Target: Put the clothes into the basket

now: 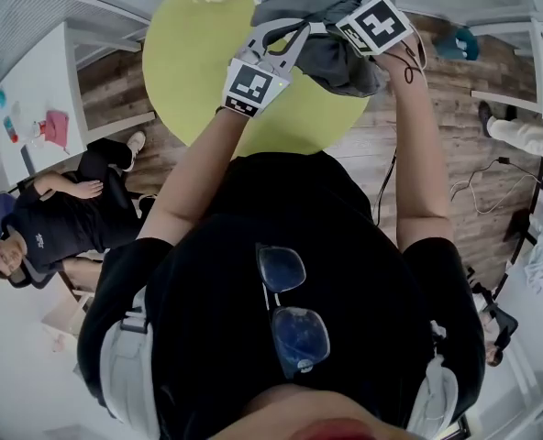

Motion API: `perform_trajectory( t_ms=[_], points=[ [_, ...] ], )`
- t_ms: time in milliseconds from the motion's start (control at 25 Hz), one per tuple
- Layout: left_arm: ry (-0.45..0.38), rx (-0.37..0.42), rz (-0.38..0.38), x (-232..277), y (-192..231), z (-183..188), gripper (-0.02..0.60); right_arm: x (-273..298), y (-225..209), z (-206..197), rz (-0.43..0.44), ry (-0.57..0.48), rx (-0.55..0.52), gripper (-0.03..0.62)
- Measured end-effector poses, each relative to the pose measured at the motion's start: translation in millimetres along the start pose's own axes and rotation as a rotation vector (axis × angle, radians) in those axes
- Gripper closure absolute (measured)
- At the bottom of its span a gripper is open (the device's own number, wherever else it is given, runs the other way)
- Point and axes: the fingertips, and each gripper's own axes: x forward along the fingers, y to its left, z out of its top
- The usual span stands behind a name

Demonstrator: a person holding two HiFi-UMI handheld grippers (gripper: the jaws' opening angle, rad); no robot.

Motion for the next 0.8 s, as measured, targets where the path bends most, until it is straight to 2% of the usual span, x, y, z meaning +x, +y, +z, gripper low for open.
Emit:
perform_trajectory(
  t_ms=[360,800],
  points=[
    [0.038,-0.031,0.065,34.7,24.1,-24.6,0.571,48.1,-51.7,-2.2,-0.009,-0.002,-0.010,0.260],
    [0.076,-0.068,0.096,68.6,36.4,-54.9,0.571,125.5,-67.7,-25.9,0.024,-0.019,0.036,0.260]
  ],
)
